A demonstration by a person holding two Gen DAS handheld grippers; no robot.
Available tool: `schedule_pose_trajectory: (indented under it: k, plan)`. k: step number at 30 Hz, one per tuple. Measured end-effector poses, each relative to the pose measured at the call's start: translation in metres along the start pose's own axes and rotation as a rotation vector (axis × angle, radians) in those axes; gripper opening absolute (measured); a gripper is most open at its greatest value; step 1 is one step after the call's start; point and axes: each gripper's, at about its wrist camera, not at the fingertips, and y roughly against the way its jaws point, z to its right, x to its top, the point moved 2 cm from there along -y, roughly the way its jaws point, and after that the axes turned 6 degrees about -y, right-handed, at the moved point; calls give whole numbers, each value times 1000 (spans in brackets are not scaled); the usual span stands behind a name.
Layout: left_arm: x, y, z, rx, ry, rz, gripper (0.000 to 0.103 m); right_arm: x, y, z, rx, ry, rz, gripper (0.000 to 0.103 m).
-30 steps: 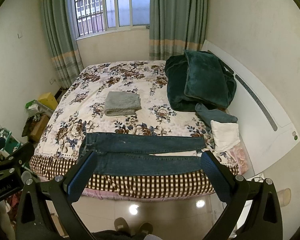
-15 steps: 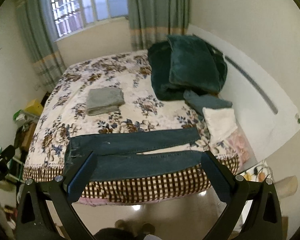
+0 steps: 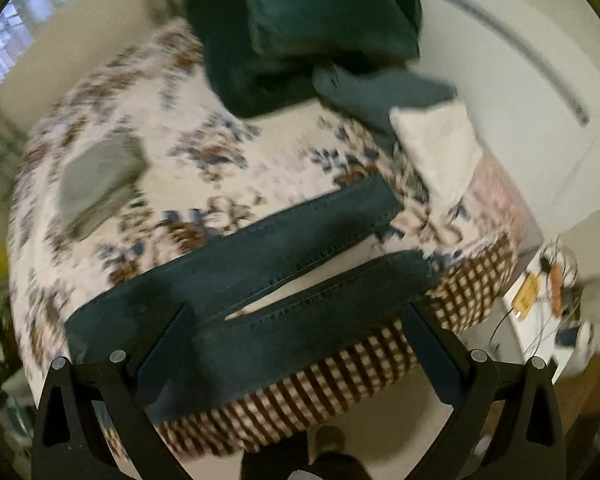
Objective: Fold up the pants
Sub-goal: 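Grasp the jeans waistband with the left tool while the right tool grasps the leg hems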
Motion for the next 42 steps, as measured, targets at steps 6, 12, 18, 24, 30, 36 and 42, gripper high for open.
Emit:
schedule_pose_trajectory:
  k: [6, 12, 18, 24, 30, 36, 42]
  plan:
    - [82, -153, 34, 12, 103, -221, 103, 61, -187, -14, -77, -160, -182, 103]
    - [121, -257, 30, 19, 254, -364, 100, 90, -328, -16, -122, -301, -285, 103]
    - [115, -274, 6, 20, 369, -333, 42, 98, -409, -1, -136, -459, -362, 103]
    - [93, -217, -10, -43, 390, -181, 10, 97, -442, 10, -133, -504, -370, 34]
    - [45, -132, -39, -132, 402, -53, 7, 82, -398, 20, -14, -459, -281, 10]
    - [-36, -87, -67, -196, 399, 51, 7, 42, -320, 44, 69, -398, -231, 8]
    - [-138, -118, -90, -194, 465, -40, 7, -21, -292, 110, 54, -348, -273, 8]
